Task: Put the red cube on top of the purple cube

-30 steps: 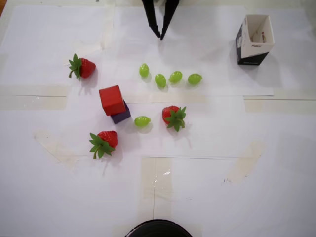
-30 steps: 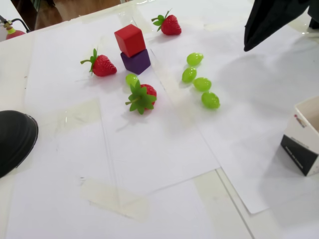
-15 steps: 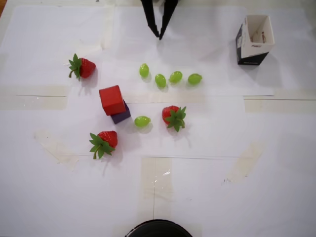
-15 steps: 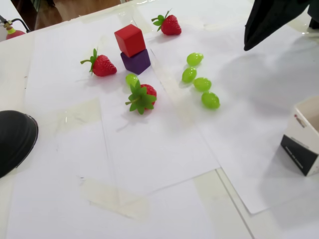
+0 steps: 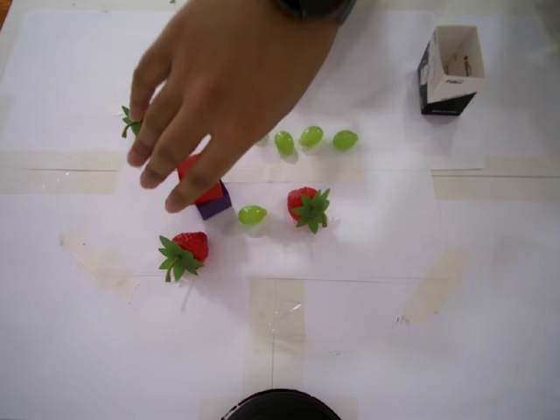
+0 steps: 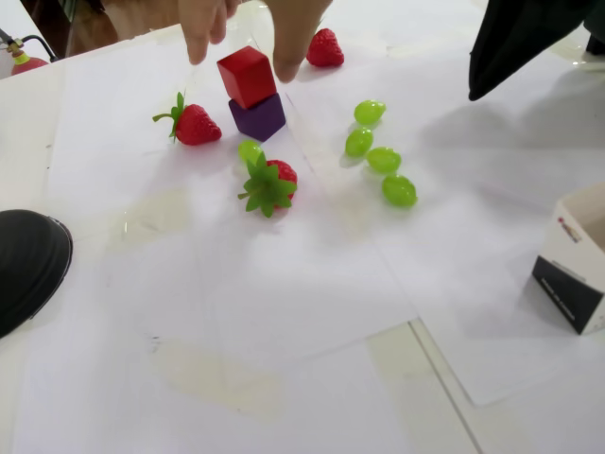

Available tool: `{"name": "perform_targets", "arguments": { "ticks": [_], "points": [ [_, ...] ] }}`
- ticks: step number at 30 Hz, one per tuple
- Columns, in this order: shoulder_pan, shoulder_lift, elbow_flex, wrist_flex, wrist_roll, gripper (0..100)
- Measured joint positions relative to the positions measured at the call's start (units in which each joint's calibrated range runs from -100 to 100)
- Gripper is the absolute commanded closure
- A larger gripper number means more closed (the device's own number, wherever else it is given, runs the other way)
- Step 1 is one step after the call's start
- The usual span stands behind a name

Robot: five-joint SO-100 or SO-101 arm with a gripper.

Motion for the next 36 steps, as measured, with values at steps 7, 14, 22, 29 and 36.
{"name": "perform_targets", "arguments": {
  "ticks": [7, 14, 22, 29, 36],
  "points": [
    [-0.82, 0.0, 0.0, 0.55, -1.03, 100],
    [0.97, 0.0, 0.0, 0.79, -1.03, 100],
    [1.27, 0.0, 0.0, 0.79, 0.24, 100],
    [1.2, 0.0, 0.0, -0.71, 1.47, 100],
    [1.2, 0.0, 0.0, -1.66, 2.93, 100]
  ]
}}
